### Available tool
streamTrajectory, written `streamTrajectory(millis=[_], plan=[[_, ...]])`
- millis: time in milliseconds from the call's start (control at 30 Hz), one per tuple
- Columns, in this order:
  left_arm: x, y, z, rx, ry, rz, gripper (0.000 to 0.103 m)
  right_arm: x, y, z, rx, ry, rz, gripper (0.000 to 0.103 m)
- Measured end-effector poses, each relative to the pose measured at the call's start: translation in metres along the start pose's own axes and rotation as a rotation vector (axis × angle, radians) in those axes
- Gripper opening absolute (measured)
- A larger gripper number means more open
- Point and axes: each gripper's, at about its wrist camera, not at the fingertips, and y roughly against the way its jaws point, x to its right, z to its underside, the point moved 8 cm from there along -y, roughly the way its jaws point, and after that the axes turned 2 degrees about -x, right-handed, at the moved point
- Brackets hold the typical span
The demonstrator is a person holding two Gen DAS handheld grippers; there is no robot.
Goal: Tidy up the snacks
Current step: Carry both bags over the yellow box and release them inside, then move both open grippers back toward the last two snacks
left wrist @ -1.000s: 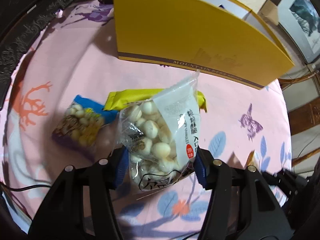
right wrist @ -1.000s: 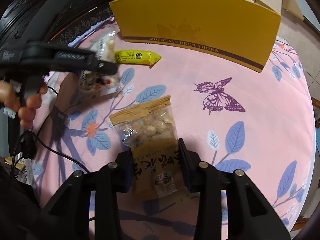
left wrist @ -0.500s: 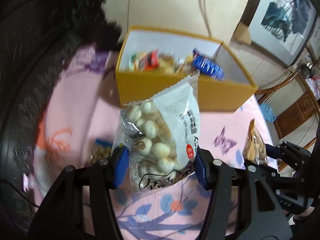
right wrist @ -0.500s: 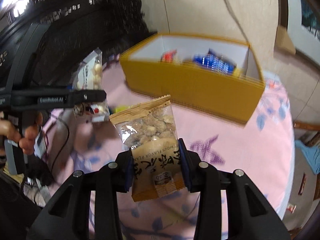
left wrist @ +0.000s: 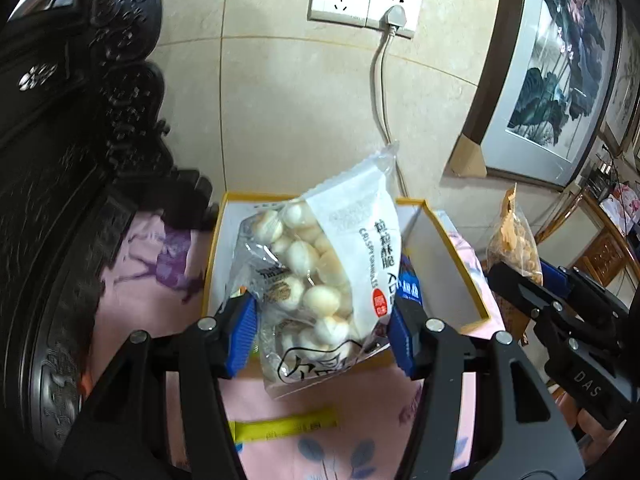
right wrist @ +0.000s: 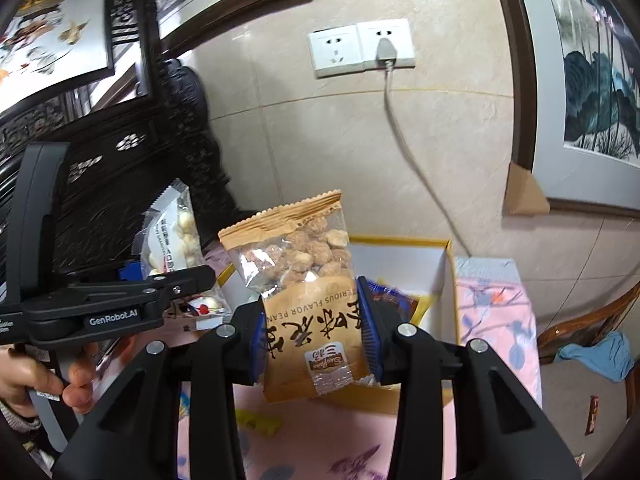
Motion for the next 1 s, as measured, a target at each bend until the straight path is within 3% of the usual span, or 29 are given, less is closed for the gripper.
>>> streamTrajectory(millis=[233, 300, 333, 400, 533, 633, 867, 1000], plan=[[-0.002, -0.033, -0.017, -0.015, -0.012, -0.014, 0.059, 0.016, -0.029, -0.009, -0.011, -0.023, 0.019, 0.04], [-0.007, -0.046, -0.018, -0.027, -0.002, -0.055, 0.082, 0.018, -0.05, -0.006, -0.075, -0.021, 0.014, 0.046], [-0.013, -0.053, -0.018, -0.049, 0.012, -0.116, 0.099, 0.02, -0.059, -0.002, -0.116, -0.01, 0.043, 0.059], [-0.021, -0.054, -0.017, -0.069, 0.028, -0.173, 0.099, 0.025, -0.064, 0.004, -0.145, 0.009, 0.115, 0.063], [-0.03, -0.033, -0.01, -0.014, 0.05, -0.134, 0.099, 0.019, -0.045, 0.012, -0.095, 0.004, 0.06, 0.064], [-0.04, -0.021, 0.004, -0.031, 0.093, -0.103, 0.099, 0.007, -0.037, 0.027, -0.112, 0.012, -0.012, 0.064], [-0.052, 0.0, 0.054, -0.058, 0.143, -0.09, 0.099, -0.037, -0.029, 0.074, -0.201, 0.081, -0.145, 0.064], [-0.052, 0.002, 0.099, -0.12, 0.144, -0.095, 0.099, -0.059, -0.027, 0.11, -0.26, 0.127, -0.199, 0.064]])
